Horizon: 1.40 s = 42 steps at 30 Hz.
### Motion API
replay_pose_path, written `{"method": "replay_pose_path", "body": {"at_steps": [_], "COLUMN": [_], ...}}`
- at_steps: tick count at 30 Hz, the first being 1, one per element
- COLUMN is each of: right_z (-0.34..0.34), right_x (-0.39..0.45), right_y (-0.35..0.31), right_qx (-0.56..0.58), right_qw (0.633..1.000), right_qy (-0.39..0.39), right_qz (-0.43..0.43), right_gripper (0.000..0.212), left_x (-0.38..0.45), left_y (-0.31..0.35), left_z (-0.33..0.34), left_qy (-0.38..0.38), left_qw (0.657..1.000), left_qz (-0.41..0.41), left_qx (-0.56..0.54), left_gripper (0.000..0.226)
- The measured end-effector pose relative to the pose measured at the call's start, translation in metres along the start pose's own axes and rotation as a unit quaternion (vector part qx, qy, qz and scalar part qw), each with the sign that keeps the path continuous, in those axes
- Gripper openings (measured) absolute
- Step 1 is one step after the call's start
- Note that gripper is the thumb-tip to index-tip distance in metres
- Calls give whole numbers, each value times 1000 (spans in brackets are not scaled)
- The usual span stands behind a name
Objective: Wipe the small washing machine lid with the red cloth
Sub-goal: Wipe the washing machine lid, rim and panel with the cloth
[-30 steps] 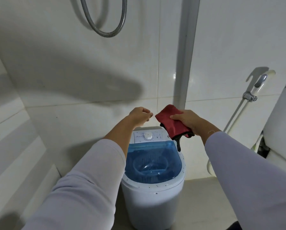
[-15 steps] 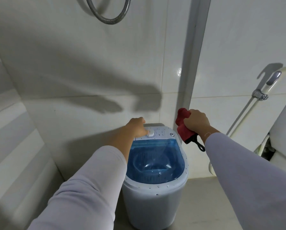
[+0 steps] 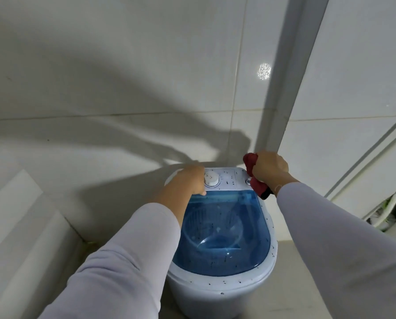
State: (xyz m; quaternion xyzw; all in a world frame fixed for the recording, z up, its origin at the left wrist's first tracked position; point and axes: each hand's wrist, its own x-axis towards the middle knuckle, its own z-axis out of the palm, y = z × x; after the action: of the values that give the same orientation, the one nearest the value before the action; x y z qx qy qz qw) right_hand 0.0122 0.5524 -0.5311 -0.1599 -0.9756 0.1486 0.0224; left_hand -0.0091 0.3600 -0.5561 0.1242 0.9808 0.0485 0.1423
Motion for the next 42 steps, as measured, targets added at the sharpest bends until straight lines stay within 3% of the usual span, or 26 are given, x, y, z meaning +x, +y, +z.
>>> {"method": "replay_pose_path", "body": {"at_steps": [10, 27, 31, 35, 38, 42], "right_z": [21, 11, 6, 1, 7, 26], "right_x": [10, -21, -15, -1, 6, 15], "right_y": [-19, 12, 17, 22, 21, 21], "right_qx": [-71, -93, -121, -11, 29, -6], "right_qw": [992, 974, 974, 992, 994, 993], "right_qy": [-57, -116, -81, -1, 3, -28], "right_qz": [-89, -169, -175, -122, -105, -114], "right_gripper": [36, 36, 33, 46, 49, 44], "left_x": [9, -4, -4, -1, 0, 3], "left_y": [0, 9, 9, 8, 8, 10], "left_z": [6, 3, 4, 5, 6, 7], "left_qy": [41, 20, 18, 29, 32, 30], "left_qw": [996, 993, 993, 993, 992, 990], "left_qz": [7, -16, -11, -11, -13, -17], "left_qx": [84, 119, 112, 118, 123, 135], "left_gripper": [57, 65, 65, 65, 64, 61]}}
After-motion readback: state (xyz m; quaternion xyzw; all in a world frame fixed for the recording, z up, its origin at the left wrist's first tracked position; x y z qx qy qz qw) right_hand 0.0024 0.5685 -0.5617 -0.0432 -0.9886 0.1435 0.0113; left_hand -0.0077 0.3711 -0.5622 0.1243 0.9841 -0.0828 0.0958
